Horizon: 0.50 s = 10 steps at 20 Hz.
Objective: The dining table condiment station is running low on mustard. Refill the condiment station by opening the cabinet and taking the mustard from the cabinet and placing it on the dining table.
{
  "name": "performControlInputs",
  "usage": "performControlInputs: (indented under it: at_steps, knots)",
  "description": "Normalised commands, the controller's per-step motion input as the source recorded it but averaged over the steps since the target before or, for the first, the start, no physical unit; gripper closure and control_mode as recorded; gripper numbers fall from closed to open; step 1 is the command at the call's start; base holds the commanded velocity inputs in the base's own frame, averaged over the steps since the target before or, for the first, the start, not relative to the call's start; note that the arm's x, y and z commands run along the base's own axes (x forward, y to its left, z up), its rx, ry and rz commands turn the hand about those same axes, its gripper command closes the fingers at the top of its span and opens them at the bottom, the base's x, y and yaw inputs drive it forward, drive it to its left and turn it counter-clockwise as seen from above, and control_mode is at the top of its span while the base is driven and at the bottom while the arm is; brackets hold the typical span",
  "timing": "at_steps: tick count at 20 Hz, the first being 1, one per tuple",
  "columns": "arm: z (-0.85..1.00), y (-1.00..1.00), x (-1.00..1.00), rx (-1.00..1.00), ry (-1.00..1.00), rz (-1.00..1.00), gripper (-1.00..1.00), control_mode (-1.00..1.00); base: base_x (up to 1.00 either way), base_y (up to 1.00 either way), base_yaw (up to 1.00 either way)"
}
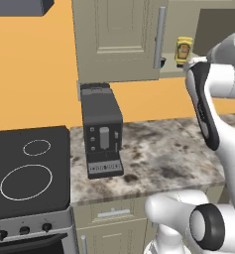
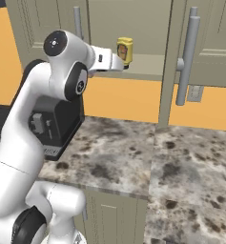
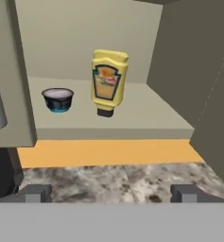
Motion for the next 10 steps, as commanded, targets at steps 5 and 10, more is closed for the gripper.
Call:
performControlInputs:
  at_steps: [5,10]
  knots:
    - [0.00,0.00,0.37,0.15,-0.11,0.00,-1.00,-1.00,0.00,0.00,0.00]
    - [0.00,-0.02,0.35,0.18,-0.10,0.00,-1.00,-1.00,0.00,0.00,0.00]
